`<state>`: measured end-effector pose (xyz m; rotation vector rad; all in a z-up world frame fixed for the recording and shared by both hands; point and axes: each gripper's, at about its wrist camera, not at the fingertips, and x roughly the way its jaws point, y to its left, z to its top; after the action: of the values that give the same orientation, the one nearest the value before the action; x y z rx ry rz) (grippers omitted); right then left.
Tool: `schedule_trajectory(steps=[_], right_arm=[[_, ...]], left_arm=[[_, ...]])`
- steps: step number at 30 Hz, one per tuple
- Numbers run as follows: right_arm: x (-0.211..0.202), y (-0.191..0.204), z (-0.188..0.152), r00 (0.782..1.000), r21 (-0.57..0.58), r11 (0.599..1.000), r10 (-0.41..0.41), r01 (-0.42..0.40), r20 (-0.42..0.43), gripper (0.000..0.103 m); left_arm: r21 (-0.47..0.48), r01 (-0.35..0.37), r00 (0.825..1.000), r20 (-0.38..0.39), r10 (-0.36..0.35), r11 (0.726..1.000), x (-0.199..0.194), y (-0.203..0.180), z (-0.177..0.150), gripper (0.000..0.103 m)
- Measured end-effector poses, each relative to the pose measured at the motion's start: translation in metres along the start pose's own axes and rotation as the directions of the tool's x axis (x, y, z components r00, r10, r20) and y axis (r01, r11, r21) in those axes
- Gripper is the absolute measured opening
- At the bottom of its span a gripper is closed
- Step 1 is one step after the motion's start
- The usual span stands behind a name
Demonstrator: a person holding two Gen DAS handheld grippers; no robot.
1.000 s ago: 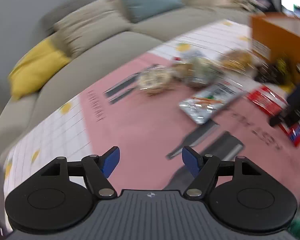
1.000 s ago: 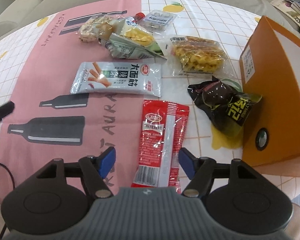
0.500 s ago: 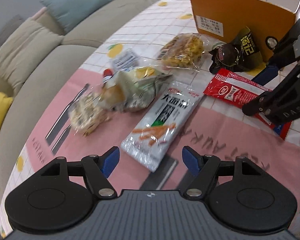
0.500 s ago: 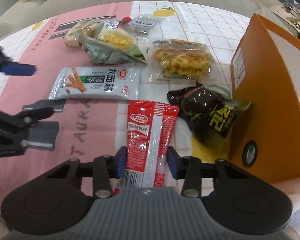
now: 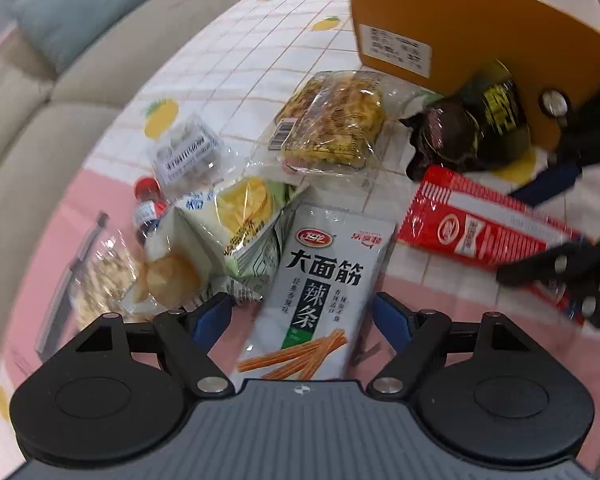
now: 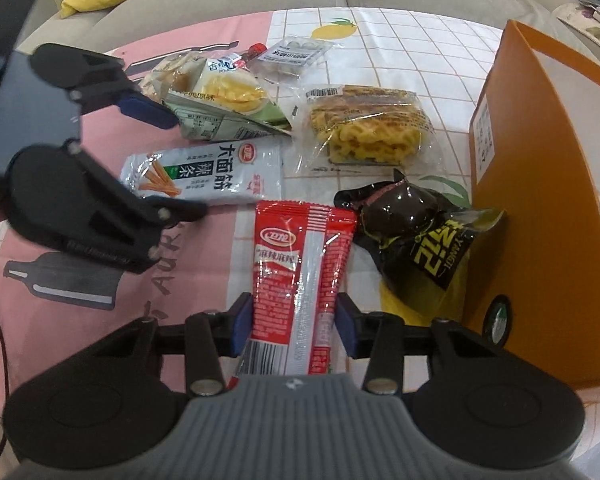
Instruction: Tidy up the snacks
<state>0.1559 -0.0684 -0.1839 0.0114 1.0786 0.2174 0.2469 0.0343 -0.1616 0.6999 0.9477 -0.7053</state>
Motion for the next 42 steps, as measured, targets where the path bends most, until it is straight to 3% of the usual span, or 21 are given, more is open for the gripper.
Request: schedule_trajectory(steps=[4, 7, 13, 17, 19, 22, 29, 33, 36, 38, 40, 42], right_arm=[[0.000, -0.003, 0.000, 1.000, 0.011, 1.000, 0.016, -0.016, 0.004, 0.043], [0.000, -0.002, -0.001, 1.000, 0.010, 1.000, 0.016, -0.016, 0.008, 0.043], [-0.001, 0.002, -0.003, 1.000, -0.018, 1.000, -0.003, 0.003, 0.003, 0.044], [0.000, 0.004, -0.005, 1.000, -0.034, 0.999, -0.004, 0.003, -0.015, 0.065], [0.000, 0.006, -0.009, 1.000, -0.049, 0.999, -0.012, 0.011, -0.017, 0.067], [0.000, 0.011, -0.013, 0.999, -0.092, 0.995, -0.034, 0.032, -0.010, 0.067], [0.002, 0.010, -0.015, 0.998, -0.098, 0.993, -0.056, 0.059, 0.031, 0.068], [-0.001, 0.009, -0.019, 0.997, -0.105, 0.993, -0.054, 0.060, 0.057, 0.062], [-0.004, 0.009, -0.022, 0.996, -0.113, 0.992, -0.052, 0.060, 0.074, 0.044], [-0.005, 0.010, -0.023, 0.996, -0.114, 0.992, -0.052, 0.061, 0.078, 0.041], [-0.006, 0.010, -0.023, 0.995, -0.115, 0.992, -0.051, 0.061, 0.083, 0.038], [-0.006, 0.011, -0.024, 0.995, -0.123, 0.991, -0.051, 0.061, 0.086, 0.035]], left_arm=[[-0.186, 0.090, 0.995, -0.026, -0.096, 0.978, 0.003, 0.014, -0.002, 0.081], [-0.299, 0.062, 0.996, -0.046, -0.079, 0.952, -0.002, 0.011, -0.006, 0.070], [-0.528, -0.055, 0.985, -0.167, -0.040, 0.848, -0.018, -0.006, -0.025, 0.068], [-0.632, -0.108, 0.975, -0.217, -0.041, 0.767, -0.033, -0.017, -0.049, 0.073], [-0.650, -0.128, 0.977, -0.212, -0.018, 0.749, -0.038, -0.023, -0.060, 0.078], [-0.652, -0.113, 0.988, -0.157, 0.012, 0.750, -0.042, -0.030, -0.071, 0.088], [-0.614, -0.118, 0.993, -0.074, 0.092, 0.780, -0.040, -0.041, -0.071, 0.092], [-0.605, -0.106, 0.994, -0.047, 0.097, 0.789, -0.037, -0.041, -0.069, 0.094], [-0.606, -0.109, 0.994, -0.069, 0.085, 0.788, -0.039, -0.040, -0.068, 0.089], [-0.624, -0.123, 0.992, -0.103, 0.075, 0.771, -0.041, -0.040, -0.066, 0.082], [-0.640, -0.124, 0.991, -0.111, 0.069, 0.758, -0.043, -0.043, -0.066, 0.067], [-0.649, -0.128, 0.991, -0.103, 0.080, 0.750, -0.044, -0.046, -0.067, 0.062]])
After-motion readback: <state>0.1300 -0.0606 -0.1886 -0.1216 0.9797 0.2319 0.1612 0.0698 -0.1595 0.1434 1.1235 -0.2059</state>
